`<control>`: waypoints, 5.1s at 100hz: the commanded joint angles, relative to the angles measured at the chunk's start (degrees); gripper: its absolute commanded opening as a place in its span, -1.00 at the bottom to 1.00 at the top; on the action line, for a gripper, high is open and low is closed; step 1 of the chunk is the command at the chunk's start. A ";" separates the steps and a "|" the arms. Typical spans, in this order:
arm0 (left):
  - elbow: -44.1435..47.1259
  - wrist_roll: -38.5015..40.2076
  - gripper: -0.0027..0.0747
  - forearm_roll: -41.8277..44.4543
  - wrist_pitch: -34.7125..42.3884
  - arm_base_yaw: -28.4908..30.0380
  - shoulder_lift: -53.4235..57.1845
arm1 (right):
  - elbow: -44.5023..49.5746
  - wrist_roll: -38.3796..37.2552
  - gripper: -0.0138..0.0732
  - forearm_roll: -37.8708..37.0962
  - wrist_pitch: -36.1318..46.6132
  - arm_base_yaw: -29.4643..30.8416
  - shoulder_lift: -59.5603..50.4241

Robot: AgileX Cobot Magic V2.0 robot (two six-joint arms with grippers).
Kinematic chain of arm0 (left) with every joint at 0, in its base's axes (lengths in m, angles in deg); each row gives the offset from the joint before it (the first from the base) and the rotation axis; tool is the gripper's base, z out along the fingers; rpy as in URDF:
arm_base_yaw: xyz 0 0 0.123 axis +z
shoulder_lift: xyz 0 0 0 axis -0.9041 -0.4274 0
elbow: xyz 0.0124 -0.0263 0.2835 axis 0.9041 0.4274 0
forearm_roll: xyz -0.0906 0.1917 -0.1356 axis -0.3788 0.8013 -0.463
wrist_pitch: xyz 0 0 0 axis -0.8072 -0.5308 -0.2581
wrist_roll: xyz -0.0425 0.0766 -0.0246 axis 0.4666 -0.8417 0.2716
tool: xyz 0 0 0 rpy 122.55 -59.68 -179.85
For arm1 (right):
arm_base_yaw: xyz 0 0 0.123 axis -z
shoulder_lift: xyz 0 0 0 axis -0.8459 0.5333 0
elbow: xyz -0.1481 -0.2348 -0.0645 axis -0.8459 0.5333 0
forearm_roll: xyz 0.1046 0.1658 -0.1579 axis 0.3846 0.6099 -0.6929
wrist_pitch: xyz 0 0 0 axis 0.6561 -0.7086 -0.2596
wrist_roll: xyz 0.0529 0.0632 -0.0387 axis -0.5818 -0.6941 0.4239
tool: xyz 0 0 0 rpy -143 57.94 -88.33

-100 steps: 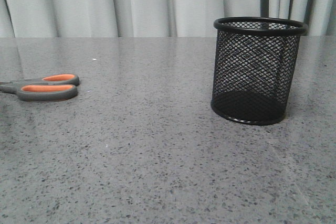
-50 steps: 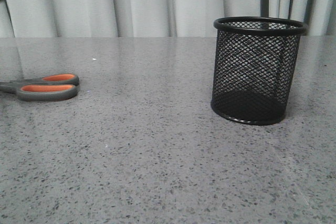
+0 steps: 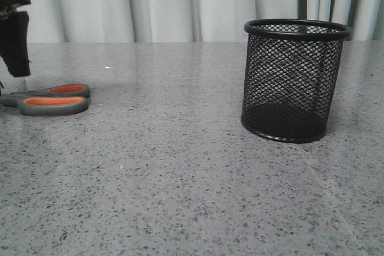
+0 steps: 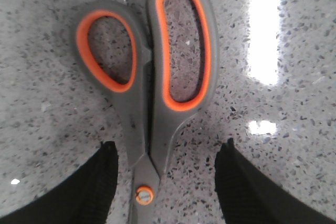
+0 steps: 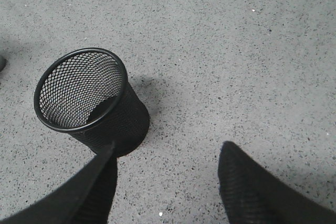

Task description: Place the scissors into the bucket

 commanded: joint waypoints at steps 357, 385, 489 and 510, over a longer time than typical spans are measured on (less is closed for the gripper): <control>-21.84 39.64 0.15 17.54 13.58 -57.52 16.46 | -1.95 28.98 -0.83 61.78 1.00 -0.01 0.75; -27.86 49.10 0.39 28.88 7.16 -57.16 18.17 | -6.17 28.78 -0.81 53.66 1.67 -0.01 0.75; -28.02 57.65 0.39 50.95 2.79 -57.08 35.25 | -33.90 7.03 -0.80 8.45 -25.93 -2.02 21.61; -28.02 57.65 0.39 50.95 4.45 -57.08 35.25 | -30.98 7.03 -0.80 8.20 -25.93 -5.58 21.84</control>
